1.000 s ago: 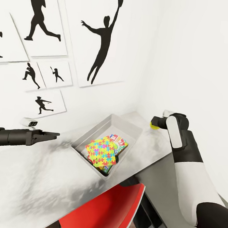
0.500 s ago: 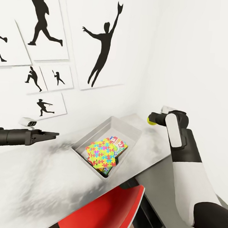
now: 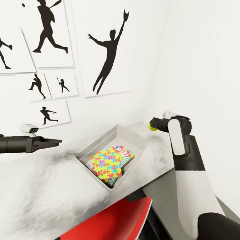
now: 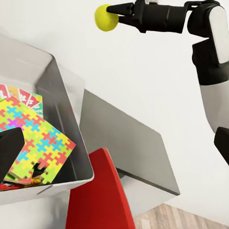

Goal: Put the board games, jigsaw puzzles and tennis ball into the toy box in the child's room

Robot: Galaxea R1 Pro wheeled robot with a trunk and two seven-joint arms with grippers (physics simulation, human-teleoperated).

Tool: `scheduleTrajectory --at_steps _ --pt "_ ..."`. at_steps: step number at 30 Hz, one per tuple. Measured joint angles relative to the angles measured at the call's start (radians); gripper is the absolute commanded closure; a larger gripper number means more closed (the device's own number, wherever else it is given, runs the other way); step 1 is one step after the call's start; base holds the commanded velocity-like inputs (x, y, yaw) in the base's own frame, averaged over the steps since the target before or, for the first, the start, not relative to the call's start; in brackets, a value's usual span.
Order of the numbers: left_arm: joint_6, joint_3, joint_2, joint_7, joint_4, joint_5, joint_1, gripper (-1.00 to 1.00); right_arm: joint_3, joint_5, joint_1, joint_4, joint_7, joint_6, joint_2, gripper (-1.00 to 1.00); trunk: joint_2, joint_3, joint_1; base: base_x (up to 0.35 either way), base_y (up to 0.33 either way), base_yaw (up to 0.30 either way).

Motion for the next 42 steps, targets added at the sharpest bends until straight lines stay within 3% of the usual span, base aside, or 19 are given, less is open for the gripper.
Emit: scheduleTrajectory --at_steps 5,24,28,42 --pt "0.000 0.000 0.001 0.000 0.001 0.001 0.000 -1.00 0.037 0.004 0.000 0.020 0.000 0.000 0.028 1.00 0.000 0.008 0.000 0.000 0.000 0.000" --pt "0.000 0.005 0.005 -0.004 0.002 0.004 0.001 -1.00 0.087 0.007 0.001 0.089 0.001 -0.007 0.032 1.00 0.000 0.040 0.000 0.000 0.000 0.031" --pt "0.000 0.005 0.004 -0.005 0.002 0.005 0.001 -1.00 0.115 0.007 0.001 0.105 0.000 -0.007 0.052 1.00 0.000 0.046 0.000 0.000 0.000 0.065" --pt "0.000 0.004 0.004 -0.005 0.002 0.005 0.001 -1.00 0.122 0.009 0.003 0.129 -0.001 -0.009 0.065 1.00 0.000 0.064 0.000 0.000 0.000 0.052"
